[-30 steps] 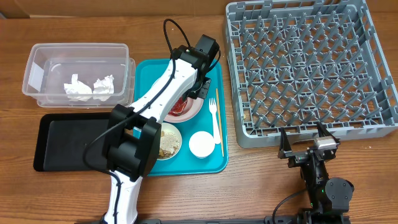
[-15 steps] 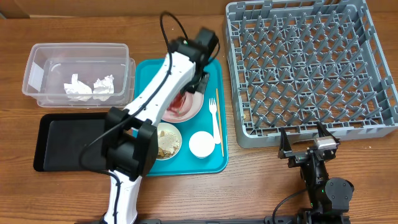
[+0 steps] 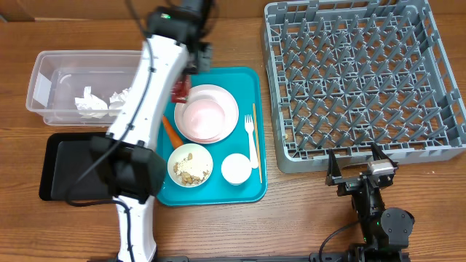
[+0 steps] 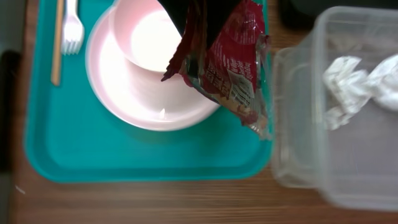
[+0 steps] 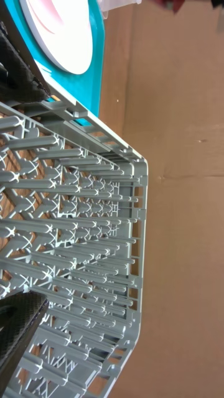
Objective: Sort waste into correct bins and load items into the dishwasher
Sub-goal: 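Carry the red wrapper left and release it into the clear bin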
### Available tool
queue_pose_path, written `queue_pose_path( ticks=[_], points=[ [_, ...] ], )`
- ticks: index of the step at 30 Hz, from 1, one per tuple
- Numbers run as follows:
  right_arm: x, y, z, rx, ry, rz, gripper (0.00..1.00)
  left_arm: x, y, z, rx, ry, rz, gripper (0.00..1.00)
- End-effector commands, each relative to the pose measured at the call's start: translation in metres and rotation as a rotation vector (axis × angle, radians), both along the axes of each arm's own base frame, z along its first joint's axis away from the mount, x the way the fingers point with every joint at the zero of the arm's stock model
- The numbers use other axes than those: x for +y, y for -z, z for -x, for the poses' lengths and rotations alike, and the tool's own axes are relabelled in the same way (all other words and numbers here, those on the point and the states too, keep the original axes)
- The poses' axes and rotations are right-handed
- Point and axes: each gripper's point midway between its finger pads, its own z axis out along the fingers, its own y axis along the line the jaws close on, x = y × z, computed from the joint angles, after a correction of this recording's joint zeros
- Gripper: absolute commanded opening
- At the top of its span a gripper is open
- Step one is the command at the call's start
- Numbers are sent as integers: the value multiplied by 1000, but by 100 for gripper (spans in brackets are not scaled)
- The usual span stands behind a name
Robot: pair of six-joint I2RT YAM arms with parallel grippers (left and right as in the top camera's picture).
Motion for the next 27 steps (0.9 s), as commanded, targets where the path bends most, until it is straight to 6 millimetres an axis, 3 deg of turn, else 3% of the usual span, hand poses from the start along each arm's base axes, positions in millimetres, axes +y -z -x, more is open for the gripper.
queue_pose_path(
  ticks=[1,5,11,16,22,27],
  points=[
    [0,1,0,-5,0,-7,100,50,-12,-9,-38,-227,52,4],
    [0,1,0,-5,0,-7,100,95,-10,-11,-21,-408,184,4],
    [0,1,0,-5,0,-7,100,148,-16,-10,11,-665,526,4],
    [0,1,0,-5,0,-7,100,195,-17,-3,-6,-890,582,4],
    [0,1,0,-5,0,-7,100,224,-13,0,-58,-1111,522,4],
    [0,1,0,-5,0,-7,100,232,-9,5,-71,-1307,515,4]
  ],
)
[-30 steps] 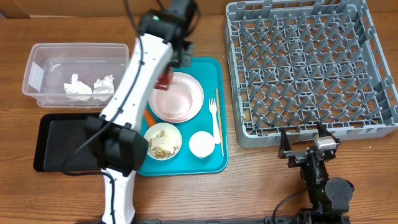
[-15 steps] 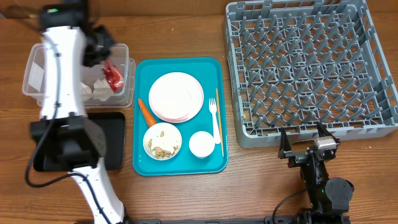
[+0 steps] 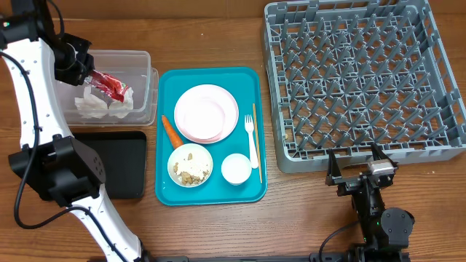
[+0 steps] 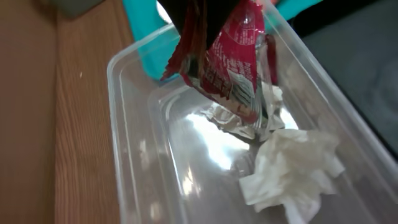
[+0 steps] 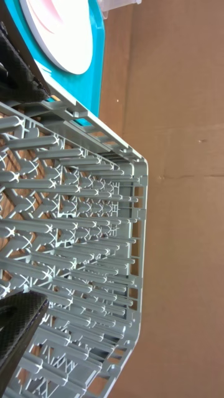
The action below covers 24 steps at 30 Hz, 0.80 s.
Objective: Sort waste into correct bins and load items into the dishwasher
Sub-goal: 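Carry the red wrapper left and release it into the clear bin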
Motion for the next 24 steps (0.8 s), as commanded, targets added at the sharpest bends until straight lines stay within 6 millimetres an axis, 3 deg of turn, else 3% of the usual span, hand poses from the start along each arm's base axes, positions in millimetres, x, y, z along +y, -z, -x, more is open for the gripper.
queue_pose_path(
  ticks=[1,7,15,19,21,23,24],
  points=[
    [0,2,0,-4,0,-7,100,7,-8,1,1,-200,8,4],
    [0,2,0,-4,0,-7,100,13,6,-7,-14,-273,10,4],
    [0,2,0,-4,0,-7,100,21,44,-25,-50,-276,-3,4],
    [0,2,0,-4,0,-7,100,28,55,-34,-92,-283,-15,9],
    [0,2,0,-4,0,-7,100,33,57,-36,-104,-292,-24,18],
    [0,2,0,-4,0,-7,100,38,57,-34,-99,-301,-38,47],
    [0,2,0,-4,0,-7,100,39,57,-33,-95,-298,-47,56]
  ],
)
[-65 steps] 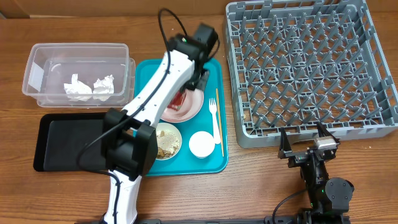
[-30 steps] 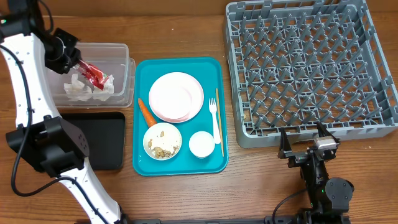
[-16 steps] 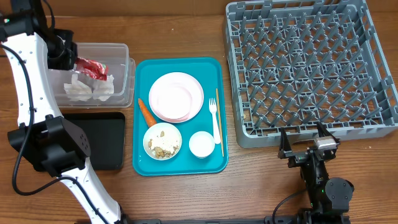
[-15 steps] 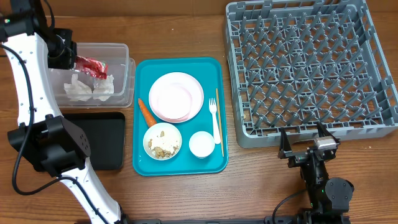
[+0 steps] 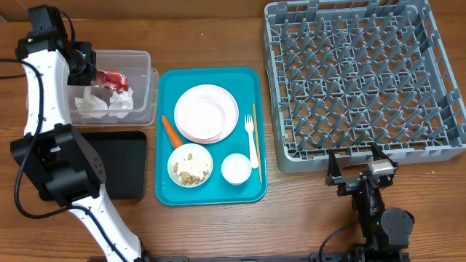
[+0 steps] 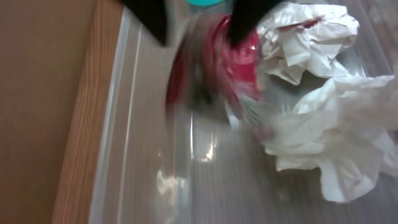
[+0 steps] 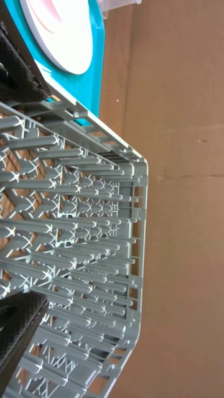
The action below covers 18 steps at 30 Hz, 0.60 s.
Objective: Sort waste into correct bins and load items into the dishwasher
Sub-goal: 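Carry the red wrapper left and release it into the clear bin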
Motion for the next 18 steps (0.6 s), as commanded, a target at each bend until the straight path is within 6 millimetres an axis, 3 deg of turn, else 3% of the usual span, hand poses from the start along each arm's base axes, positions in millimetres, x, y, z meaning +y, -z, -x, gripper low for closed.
queue_pose_path(
  ticks=[1,3,5,11,16,18],
  points=[
    [0,2,0,-4,0,-7,100,12,-2,5,8,-21,-39,55],
    [0,2,0,-4,0,-6,100,11,-2,5,11,-8,-40,45],
    [0,2,0,-4,0,-7,100,7,-3,2,-2,38,-35,4],
    [0,2,0,-4,0,-7,100,-24,-26,-14,-132,212,124,4],
    [0,2,0,-4,0,-7,100,-66,-74,-24,-306,392,307,4],
    [0,2,0,-4,0,-7,100,-88,-102,-24,-414,562,335,4]
  ],
)
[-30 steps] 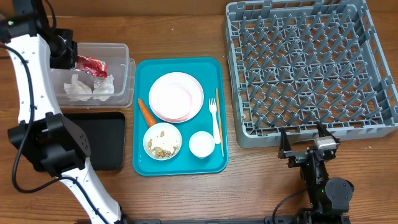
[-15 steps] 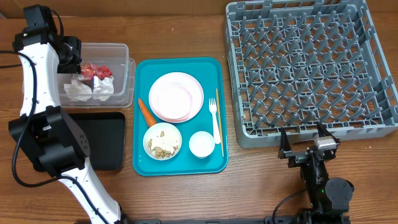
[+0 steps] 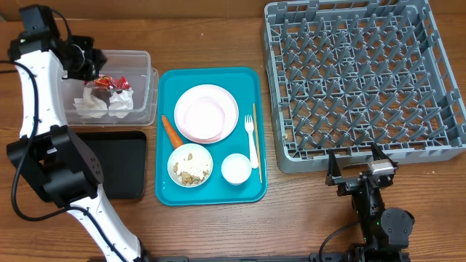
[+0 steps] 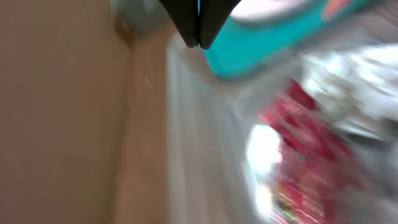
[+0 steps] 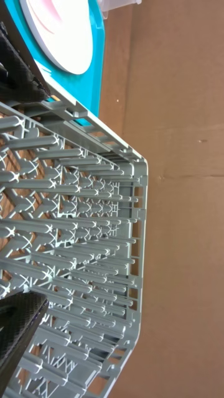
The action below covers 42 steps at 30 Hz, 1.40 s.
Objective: Sort waste into correct bins and load items into the dishwasher
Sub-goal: 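Carry the red wrapper left and release it into the clear bin, then move the left gripper back over the teal tray toward the rice bowl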
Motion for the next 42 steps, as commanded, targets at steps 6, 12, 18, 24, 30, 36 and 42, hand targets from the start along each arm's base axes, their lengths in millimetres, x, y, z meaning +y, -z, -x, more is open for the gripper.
queue_pose_path(
  ticks=[6,12,18,24,30,36,42],
  points=[
    [0,2,0,-4,0,-7,100,-79,-117,18,-412,509,26,4],
    [0,2,0,-4,0,-7,100,-113,-110,65,-267,650,-128,4],
    [0,2,0,-4,0,-7,100,-123,-68,119,101,748,-377,4],
    [0,2,0,-4,0,-7,100,-149,-54,155,282,886,-528,4],
    [0,2,0,-4,0,-7,100,-190,-54,170,282,1004,-531,4],
    [0,2,0,-4,0,-7,100,-230,-47,187,273,1139,-538,4],
    [0,2,0,-4,0,-7,100,-263,-45,205,252,1253,-547,4]
  ],
)
